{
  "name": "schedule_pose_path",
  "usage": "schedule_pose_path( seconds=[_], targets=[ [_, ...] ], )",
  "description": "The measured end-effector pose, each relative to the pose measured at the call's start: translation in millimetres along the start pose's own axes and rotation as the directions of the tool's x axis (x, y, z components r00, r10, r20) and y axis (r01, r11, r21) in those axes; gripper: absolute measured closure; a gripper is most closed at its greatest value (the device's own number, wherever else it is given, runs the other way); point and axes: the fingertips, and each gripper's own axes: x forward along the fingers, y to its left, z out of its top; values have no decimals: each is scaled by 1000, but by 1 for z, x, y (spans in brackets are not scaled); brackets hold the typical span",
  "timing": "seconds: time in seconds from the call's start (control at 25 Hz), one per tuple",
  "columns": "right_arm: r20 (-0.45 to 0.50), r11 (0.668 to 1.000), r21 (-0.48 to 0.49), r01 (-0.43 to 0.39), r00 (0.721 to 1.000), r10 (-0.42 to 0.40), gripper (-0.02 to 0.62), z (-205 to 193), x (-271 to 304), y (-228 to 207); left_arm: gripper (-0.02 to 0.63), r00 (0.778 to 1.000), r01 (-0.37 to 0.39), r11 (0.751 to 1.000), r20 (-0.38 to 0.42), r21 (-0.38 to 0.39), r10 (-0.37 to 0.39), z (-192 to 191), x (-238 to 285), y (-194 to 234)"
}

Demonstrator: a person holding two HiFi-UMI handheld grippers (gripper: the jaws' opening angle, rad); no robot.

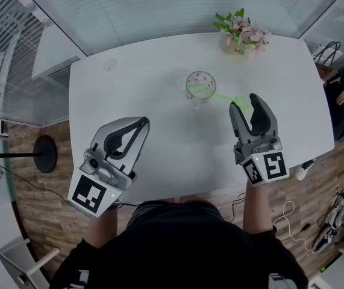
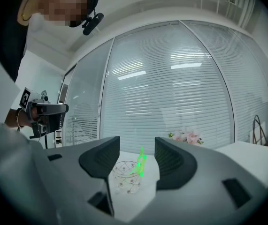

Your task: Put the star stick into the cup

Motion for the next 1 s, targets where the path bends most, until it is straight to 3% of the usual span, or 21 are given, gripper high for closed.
schedule_pose_path(
  seconds=[1.0],
  targets=[
    [81,992,-110,-68,994,77,376,70,-26,49,592,999,8,1000,42,4,-8,15,-5,-6]
  ],
)
